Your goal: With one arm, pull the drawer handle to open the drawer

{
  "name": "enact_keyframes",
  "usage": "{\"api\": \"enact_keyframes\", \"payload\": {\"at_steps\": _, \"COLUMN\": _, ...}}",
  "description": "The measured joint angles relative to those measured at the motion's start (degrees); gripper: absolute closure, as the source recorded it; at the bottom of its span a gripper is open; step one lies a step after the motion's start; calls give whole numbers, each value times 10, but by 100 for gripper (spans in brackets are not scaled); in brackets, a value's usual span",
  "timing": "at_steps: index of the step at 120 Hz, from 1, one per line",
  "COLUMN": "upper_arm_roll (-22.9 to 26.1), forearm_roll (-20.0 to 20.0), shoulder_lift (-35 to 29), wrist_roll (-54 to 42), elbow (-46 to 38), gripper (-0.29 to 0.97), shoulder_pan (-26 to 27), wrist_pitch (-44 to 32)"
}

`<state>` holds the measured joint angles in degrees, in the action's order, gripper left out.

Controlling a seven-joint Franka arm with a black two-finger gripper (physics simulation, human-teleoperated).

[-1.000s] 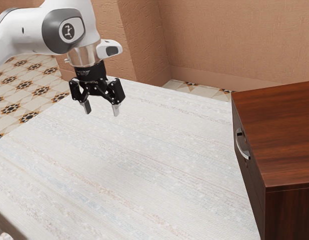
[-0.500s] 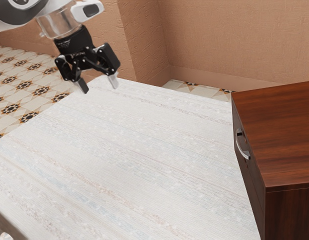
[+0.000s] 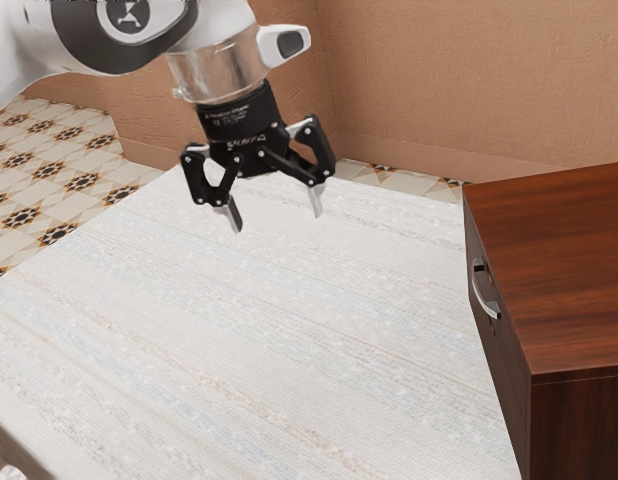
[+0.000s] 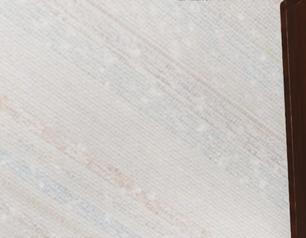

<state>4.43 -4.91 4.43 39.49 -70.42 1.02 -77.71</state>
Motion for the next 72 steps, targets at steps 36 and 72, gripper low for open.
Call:
{"api": "enact_keyframes", "payload": {"at_steps": 36, "upper_arm_roll": 3, "forearm_roll": 14, "shoulder_lift": 25, "wrist_roll": 116, "elbow": -5, "gripper": 0, "shoulder_pan": 22, "wrist_pitch": -8}}
{"api": "enact_keyframes", "payload": {"at_steps": 72, "upper_arm_roll": 3, "forearm_roll": 25, "shoulder_lift": 19, "wrist_roll": 181, "elbow": -114, "gripper": 0, "shoulder_pan": 39, "wrist_pitch": -78}}
